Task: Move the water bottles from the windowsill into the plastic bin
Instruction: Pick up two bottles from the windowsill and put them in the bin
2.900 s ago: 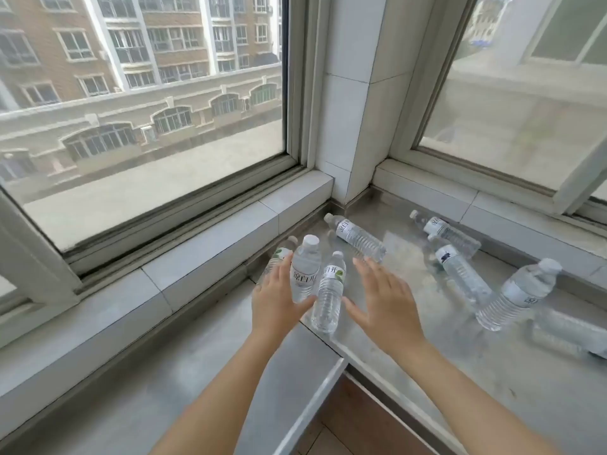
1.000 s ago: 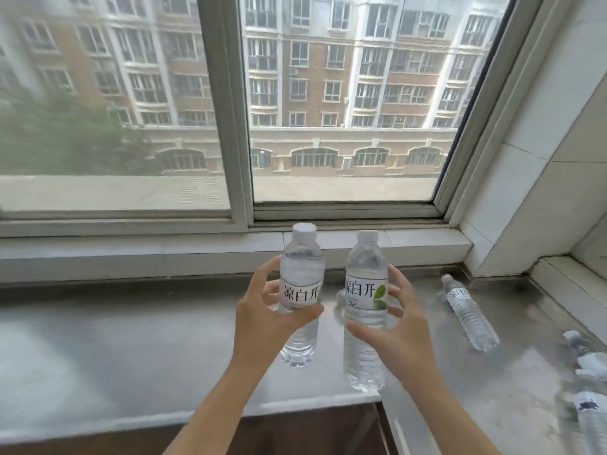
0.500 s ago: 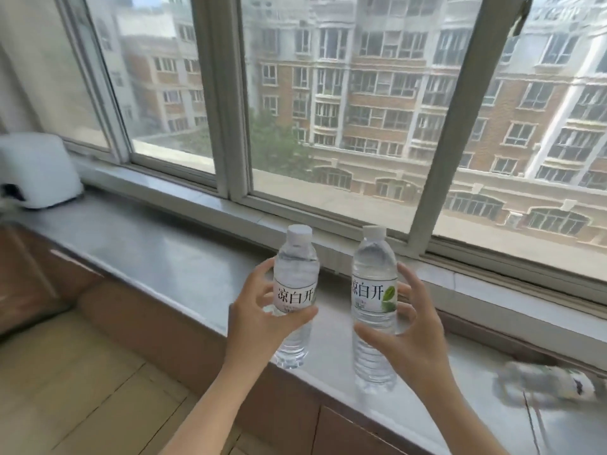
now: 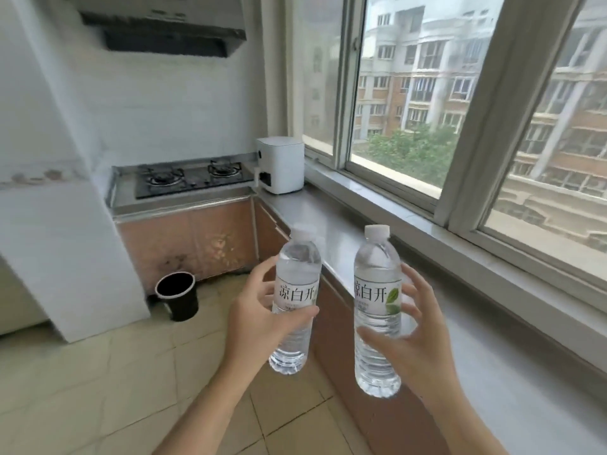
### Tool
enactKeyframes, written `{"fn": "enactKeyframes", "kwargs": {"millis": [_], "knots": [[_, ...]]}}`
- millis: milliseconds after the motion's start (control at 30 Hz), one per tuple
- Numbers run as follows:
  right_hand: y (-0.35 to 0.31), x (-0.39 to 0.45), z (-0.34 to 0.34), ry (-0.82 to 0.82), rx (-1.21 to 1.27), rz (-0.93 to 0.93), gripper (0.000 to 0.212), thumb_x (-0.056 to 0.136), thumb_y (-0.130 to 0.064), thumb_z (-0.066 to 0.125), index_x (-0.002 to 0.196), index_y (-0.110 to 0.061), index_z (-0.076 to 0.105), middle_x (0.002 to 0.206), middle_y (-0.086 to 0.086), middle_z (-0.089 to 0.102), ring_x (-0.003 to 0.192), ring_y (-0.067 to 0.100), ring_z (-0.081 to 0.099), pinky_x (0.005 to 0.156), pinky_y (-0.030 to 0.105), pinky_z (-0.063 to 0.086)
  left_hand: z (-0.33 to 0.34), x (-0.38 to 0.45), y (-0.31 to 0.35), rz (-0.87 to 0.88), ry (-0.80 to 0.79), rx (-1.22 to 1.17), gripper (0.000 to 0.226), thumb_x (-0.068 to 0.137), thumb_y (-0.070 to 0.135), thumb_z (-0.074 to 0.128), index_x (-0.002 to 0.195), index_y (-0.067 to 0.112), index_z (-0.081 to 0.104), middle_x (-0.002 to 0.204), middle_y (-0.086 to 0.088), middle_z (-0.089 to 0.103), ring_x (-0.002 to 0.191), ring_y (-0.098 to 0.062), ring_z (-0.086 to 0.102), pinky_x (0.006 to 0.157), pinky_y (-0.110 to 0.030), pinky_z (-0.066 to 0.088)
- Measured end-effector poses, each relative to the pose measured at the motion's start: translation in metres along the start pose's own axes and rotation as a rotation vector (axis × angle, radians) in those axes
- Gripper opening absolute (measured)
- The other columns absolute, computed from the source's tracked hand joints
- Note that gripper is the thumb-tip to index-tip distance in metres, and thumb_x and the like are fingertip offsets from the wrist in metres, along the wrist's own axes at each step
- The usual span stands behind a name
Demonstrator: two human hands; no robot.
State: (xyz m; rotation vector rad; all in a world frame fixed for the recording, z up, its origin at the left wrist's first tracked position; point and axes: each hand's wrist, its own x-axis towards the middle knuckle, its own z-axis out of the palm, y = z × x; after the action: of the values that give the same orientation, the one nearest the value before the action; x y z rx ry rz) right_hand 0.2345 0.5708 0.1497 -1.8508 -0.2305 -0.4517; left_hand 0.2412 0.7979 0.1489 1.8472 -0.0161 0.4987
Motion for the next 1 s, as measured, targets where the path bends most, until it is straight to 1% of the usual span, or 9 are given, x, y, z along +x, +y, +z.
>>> {"fn": "enactKeyframes", "kwargs": {"millis": [133, 300, 400, 467, 533, 600, 733, 833, 1000], "knots": [[-0.007, 0.036, 0.094, -0.132, 0.083, -0.060, 0.102, 0.053, -0.010, 0.090, 0.126, -0.058, 0.039, 0.109, -0.042, 0.057, 0.098, -0.008, 0.061, 0.070, 0.016, 0.050, -0.079, 0.030, -0.028, -0.028, 0.151, 0.059, 0.085, 0.049, 0.035, 0.095, 0.111, 0.069, 0.047, 0.095, 0.045, 0.063, 0.087, 0.016, 0.064, 0.070, -0.012, 0.049], [-0.023, 0.076, 0.208, -0.320, 0.183, -0.099, 0.103, 0.052, -0.014, 0.092, 0.126, -0.061, 0.038, 0.111, -0.034, 0.059, 0.099, -0.009, 0.059, 0.074, 0.019, 0.051, -0.160, 0.054, -0.054, -0.108, 0.399, 0.107, 0.084, 0.040, 0.045, 0.091, 0.109, 0.068, 0.048, 0.095, 0.022, 0.072, 0.087, 0.011, 0.066, 0.072, -0.008, 0.050], [-0.035, 0.096, 0.272, -0.438, 0.232, -0.150, 0.104, 0.053, -0.010, 0.092, 0.124, -0.063, 0.037, 0.110, -0.036, 0.059, 0.099, -0.014, 0.058, 0.064, 0.012, 0.053, -0.202, 0.068, -0.072, -0.139, 0.531, 0.144, 0.081, 0.038, 0.049, 0.088, 0.103, 0.074, 0.048, 0.091, 0.026, 0.072, 0.088, 0.015, 0.064, 0.070, 0.000, 0.046], [-0.042, 0.111, 0.315, -0.509, 0.261, -0.177, 0.102, 0.054, -0.009, 0.091, 0.124, -0.061, 0.038, 0.109, -0.040, 0.057, 0.098, -0.016, 0.058, 0.063, 0.009, 0.051, -0.229, 0.078, -0.086, -0.165, 0.594, 0.170, 0.082, 0.039, 0.047, 0.090, 0.107, 0.072, 0.050, 0.090, 0.029, 0.072, 0.088, 0.012, 0.066, 0.074, -0.006, 0.049], [-0.050, 0.126, 0.358, -0.577, 0.289, -0.205, 0.101, 0.054, -0.010, 0.091, 0.125, -0.059, 0.037, 0.110, -0.043, 0.055, 0.098, -0.016, 0.057, 0.064, 0.007, 0.050, -0.256, 0.090, -0.100, -0.197, 0.655, 0.183, 0.090, 0.041, 0.041, 0.094, 0.119, 0.059, 0.054, 0.097, 0.019, 0.074, 0.094, 0.006, 0.068, 0.084, -0.021, 0.054], [-0.056, 0.141, 0.403, -0.646, 0.321, -0.227, 0.100, 0.055, -0.011, 0.091, 0.126, -0.058, 0.038, 0.110, -0.042, 0.055, 0.098, -0.016, 0.057, 0.067, 0.009, 0.048, -0.283, 0.106, -0.116, -0.218, 0.722, 0.203, 0.095, 0.042, 0.039, 0.096, 0.127, 0.050, 0.055, 0.103, 0.014, 0.074, 0.098, 0.002, 0.068, 0.087, -0.025, 0.054], [-0.075, 0.168, 0.495, -0.780, 0.369, -0.273, 0.101, 0.054, -0.012, 0.091, 0.122, -0.063, 0.037, 0.110, -0.039, 0.057, 0.101, -0.010, 0.056, 0.080, 0.020, 0.046, -0.340, 0.137, -0.145, -0.229, 0.877, 0.258, 0.090, 0.045, 0.032, 0.097, 0.124, 0.049, 0.057, 0.093, 0.023, 0.075, 0.091, 0.009, 0.067, 0.075, -0.004, 0.048], [-0.092, 0.180, 0.561, -0.879, 0.393, -0.285, 0.102, 0.053, -0.015, 0.092, 0.132, -0.053, 0.037, 0.118, -0.023, 0.061, 0.107, -0.004, 0.057, 0.089, 0.030, 0.049, -0.382, 0.156, -0.158, -0.232, 0.973, 0.290, 0.090, 0.048, 0.027, 0.098, 0.125, 0.047, 0.057, 0.095, 0.021, 0.075, 0.091, 0.008, 0.068, 0.078, -0.006, 0.049], [-0.121, 0.185, 0.660, -1.042, 0.452, -0.333, 0.105, 0.053, -0.017, 0.092, 0.134, -0.052, 0.035, 0.122, -0.025, 0.055, 0.106, -0.007, 0.056, 0.083, 0.027, 0.050, -0.449, 0.169, -0.180, -0.256, 1.127, 0.339, 0.089, 0.045, 0.038, 0.094, 0.123, 0.053, 0.055, 0.096, 0.022, 0.075, 0.094, 0.005, 0.068, 0.078, -0.008, 0.050]]}}
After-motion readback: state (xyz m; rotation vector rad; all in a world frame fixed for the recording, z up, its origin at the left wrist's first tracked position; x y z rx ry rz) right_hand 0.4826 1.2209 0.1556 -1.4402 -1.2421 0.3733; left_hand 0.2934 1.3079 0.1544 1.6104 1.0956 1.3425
